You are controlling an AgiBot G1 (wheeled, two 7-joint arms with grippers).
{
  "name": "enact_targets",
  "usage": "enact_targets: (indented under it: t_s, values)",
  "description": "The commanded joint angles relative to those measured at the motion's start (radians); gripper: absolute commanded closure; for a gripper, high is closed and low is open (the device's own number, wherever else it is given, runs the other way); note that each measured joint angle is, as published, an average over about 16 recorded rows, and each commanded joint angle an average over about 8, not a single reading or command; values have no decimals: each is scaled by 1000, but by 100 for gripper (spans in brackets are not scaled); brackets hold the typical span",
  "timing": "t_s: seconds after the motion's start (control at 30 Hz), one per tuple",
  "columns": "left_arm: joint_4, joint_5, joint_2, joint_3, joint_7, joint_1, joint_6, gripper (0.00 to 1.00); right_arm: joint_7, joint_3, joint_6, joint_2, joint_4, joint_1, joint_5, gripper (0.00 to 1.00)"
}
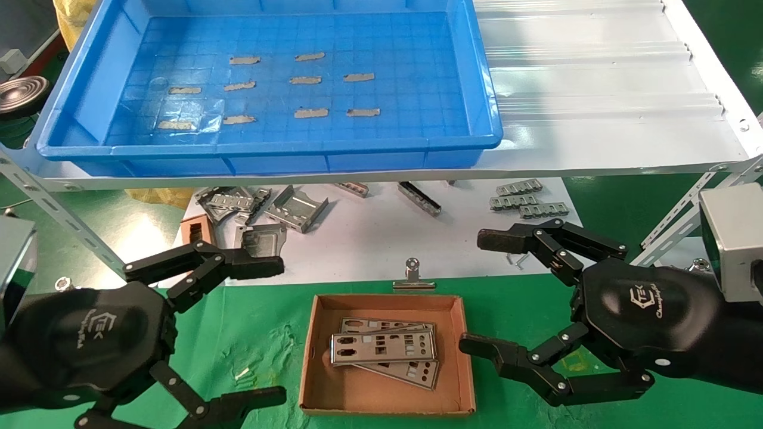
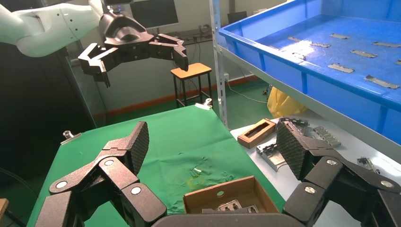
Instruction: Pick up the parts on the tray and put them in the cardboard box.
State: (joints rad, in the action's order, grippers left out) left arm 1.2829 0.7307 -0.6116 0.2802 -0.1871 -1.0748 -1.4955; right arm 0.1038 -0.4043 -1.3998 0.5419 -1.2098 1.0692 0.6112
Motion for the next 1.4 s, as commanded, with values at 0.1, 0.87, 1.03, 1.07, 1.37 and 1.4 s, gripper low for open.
enact_targets:
  t_s: [0.1,0.87,1.03,1.07,1.37,1.4]
  values:
    - [0,0,0,0,0,0,0,0,0,0,0,0,0,0,0,0]
    - [0,0,0,0,0,0,0,0,0,0,0,0,0,0,0,0]
    - [0,0,0,0,0,0,0,0,0,0,0,0,0,0,0,0]
    - [0,0,0,0,0,0,0,0,0,0,0,0,0,0,0,0]
    - [0,0,0,0,0,0,0,0,0,0,0,0,0,0,0,0]
    - [0,0,0,0,0,0,0,0,0,0,0,0,0,0,0,0]
